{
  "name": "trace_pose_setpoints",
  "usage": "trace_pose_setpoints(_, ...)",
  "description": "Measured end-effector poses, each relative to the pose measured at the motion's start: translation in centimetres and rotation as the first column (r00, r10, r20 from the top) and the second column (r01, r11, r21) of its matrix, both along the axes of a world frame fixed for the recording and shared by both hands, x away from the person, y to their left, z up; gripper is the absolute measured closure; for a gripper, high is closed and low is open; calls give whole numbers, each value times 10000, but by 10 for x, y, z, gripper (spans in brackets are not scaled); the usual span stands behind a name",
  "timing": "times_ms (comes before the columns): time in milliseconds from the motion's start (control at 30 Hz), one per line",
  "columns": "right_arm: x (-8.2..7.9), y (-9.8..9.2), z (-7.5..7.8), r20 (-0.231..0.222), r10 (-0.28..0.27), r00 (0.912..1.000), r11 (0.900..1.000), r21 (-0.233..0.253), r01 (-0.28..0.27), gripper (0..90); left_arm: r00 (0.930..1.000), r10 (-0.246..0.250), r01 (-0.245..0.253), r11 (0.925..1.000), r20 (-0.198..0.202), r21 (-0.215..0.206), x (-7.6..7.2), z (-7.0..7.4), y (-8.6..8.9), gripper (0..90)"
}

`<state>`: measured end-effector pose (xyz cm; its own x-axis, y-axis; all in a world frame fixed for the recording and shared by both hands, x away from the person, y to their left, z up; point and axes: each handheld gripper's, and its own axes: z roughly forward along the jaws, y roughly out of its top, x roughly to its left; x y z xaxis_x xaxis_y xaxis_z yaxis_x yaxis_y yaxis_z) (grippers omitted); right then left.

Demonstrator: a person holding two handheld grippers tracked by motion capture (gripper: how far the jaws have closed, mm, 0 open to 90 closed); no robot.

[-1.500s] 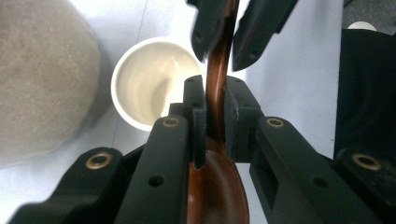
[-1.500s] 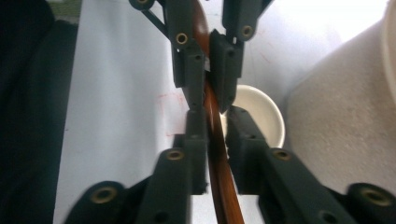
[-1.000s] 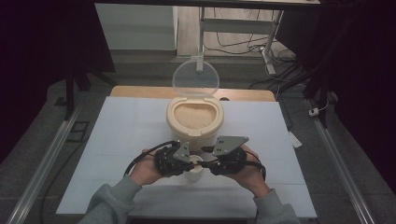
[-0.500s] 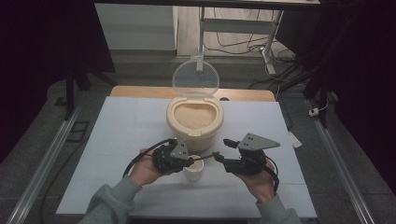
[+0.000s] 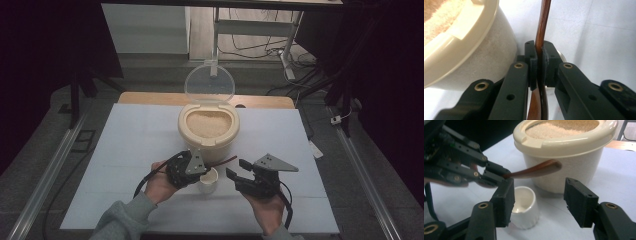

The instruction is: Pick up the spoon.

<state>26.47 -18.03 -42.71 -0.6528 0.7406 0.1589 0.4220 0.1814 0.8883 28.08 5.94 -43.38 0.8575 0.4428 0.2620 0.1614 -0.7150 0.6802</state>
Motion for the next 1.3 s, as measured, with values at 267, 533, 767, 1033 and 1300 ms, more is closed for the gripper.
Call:
trace_pose_setpoints(267, 0, 16, -6, -253, -1130, 9933, 9864, 1174, 1152, 471, 9924, 576, -601, 9980, 1083, 200, -10, -4, -13, 830)
trace_pose_setpoints(533, 2, 24, -10, -596, -2085, 9762, 9517, 2174, 2166, 551, 9695, 980, -1123, 9923, 2246, 518, -20, -6, -23, 830)
trace_pose_setpoints(767, 7, 18, -15, -1216, -2166, 9687, 9076, 3405, 2457, 627, 9414, 1072, -1434, 9854, 3199, 918, -27, -10, -31, 821)
trace_pose_setpoints(1033, 11, 10, -18, -1463, -1737, 9739, 8874, 4056, 2192, 723, 9326, 887, -1380, 9833, 3498, 1185, -30, -12, -35, 794)
trace_pose_setpoints(1300, 11, 10, -16, -1093, -906, 9899, 8754, 4652, 1315, 833, 9403, 842, -1185, 9893, 3298, 852, -29, -8, -30, 770)
